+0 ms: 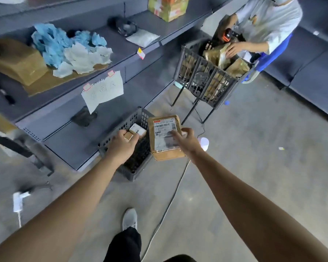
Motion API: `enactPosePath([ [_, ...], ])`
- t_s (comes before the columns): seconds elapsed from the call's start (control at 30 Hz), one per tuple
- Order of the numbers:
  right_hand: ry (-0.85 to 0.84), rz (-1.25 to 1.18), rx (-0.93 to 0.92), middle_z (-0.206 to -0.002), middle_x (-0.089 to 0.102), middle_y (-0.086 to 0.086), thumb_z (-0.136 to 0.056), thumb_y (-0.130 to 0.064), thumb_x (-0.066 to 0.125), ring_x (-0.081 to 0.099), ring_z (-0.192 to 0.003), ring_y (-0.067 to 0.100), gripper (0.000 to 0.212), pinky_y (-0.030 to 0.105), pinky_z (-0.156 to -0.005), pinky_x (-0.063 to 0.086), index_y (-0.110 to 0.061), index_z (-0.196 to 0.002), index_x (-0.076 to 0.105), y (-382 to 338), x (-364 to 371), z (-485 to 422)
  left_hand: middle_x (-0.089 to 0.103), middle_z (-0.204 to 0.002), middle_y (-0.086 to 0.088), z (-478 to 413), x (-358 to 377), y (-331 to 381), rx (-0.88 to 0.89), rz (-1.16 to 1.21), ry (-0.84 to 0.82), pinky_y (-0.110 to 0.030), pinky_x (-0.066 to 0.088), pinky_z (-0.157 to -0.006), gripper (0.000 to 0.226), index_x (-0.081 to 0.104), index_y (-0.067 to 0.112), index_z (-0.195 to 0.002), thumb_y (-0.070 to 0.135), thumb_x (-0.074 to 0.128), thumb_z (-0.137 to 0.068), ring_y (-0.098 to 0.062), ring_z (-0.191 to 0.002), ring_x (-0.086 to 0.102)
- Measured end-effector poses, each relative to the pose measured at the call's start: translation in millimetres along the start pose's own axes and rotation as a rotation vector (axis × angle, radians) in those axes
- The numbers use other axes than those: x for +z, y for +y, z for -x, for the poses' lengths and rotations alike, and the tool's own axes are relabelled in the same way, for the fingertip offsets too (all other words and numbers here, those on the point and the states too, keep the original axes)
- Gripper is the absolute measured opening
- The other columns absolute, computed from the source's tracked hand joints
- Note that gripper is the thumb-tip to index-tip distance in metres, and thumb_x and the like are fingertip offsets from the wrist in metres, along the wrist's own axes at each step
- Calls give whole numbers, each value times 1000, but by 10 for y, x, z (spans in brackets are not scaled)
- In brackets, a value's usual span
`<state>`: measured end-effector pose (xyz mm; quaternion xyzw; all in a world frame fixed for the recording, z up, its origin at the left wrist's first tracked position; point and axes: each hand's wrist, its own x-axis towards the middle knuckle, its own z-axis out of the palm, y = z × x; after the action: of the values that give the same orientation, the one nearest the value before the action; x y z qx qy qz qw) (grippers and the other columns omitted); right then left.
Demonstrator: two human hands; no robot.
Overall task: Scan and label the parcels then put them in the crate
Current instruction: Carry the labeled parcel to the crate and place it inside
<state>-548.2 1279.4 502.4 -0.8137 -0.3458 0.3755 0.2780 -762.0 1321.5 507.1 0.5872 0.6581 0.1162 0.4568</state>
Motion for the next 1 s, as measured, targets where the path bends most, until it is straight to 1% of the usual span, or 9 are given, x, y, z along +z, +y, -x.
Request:
enactPosePath([
  [0.23, -186, 114, -68, -118, 56, 5, -92, -50, 61, 55, -93, 17, 64, 29, -77, 46, -12, -139, 39, -261, 290, -1101, 45, -141, -18, -854, 129, -104, -130, 18, 81, -47, 38, -106, 66, 43, 11, -139, 57, 48, -91, -35, -131, 41],
  [0.33, -317, 176, -133, -113, 58, -3, -88, -52, 67, 60, -81, 3, 68, 19, -63, 49, -14, -135, 38, -198, 465, -1572, 56, -123, -30, -1174, 300, -176, -185, 85, 134, -52, 46, -91, 82, 54, 1, -120, 69, 43, -76, -43, -112, 54],
  [0.4, -414, 199, -122, -115, 64, 0, -77, -62, 73, 68, -86, 11, 80, 23, -65, 57, -14, -131, 40, -128, 608, -1897, 58, -114, -32, -1356, 466, -286, -251, 106, 175, -52, 49, -84, 87, 54, -2, -111, 73, 38, -70, -45, -102, 58],
  [0.53, -503, 380, -212, -105, 68, 0, -57, -93, 58, 68, -86, 17, 104, 25, -61, 54, -15, -126, 51, 160, 956, -2683, 53, -132, -18, -1621, 855, -451, -349, 134, 287, -53, 46, -95, 71, 49, 9, -127, 66, 45, -86, -39, -116, 53],
  [0.63, -550, 430, -224, -115, 59, -6, -80, -63, 68, 58, -93, 13, 76, 24, -75, 47, -19, -136, 42, 265, 1273, -3023, 51, -135, -16, -1941, 1232, -682, -405, 169, 350, -54, 43, -99, 67, 44, 12, -135, 61, 45, -90, -39, -121, 50],
  [0.73, -610, 483, -235, -118, 62, -5, -77, -58, 72, 64, -88, 12, 70, 33, -87, 54, -21, -130, 45, 574, 1757, -3437, 51, -134, -15, -2339, 1641, -1029, -435, 224, 380, -53, 44, -97, 68, 43, 15, -135, 64, 40, -88, -36, -119, 51],
  [0.8, -641, 513, -259, -118, 63, -3, -73, -59, 75, 66, -96, 16, 72, 36, -84, 58, -24, -130, 48, 832, 2085, -3704, 48, -137, -14, -2599, 1896, -1320, -466, 219, 382, -52, 42, -100, 63, 40, 15, -139, 58, 41, -93, -34, -123, 48],
  [0.87, -713, 602, -316, -117, 60, -7, -78, -54, 74, 63, -97, 14, 68, 27, -74, 52, -25, -134, 46, 1104, 2382, -3986, 44, -141, -13, -2840, 2154, -1640, -509, 214, 386, -51, 40, -102, 61, 36, 18, -142, 56, 40, -95, -34, -127, 44],
  [1.0, -853, 839, -468, -121, 59, -5, -77, -54, 75, 60, -99, 14, 73, 27, -74, 47, -28, -138, 45, 1514, 2875, -4391, 35, -148, -12, -3197, 2537, -2215, -535, 231, 369, -52, 38, -105, 62, 30, 22, -146, 56, 39, -95, -34, -133, 38],
])
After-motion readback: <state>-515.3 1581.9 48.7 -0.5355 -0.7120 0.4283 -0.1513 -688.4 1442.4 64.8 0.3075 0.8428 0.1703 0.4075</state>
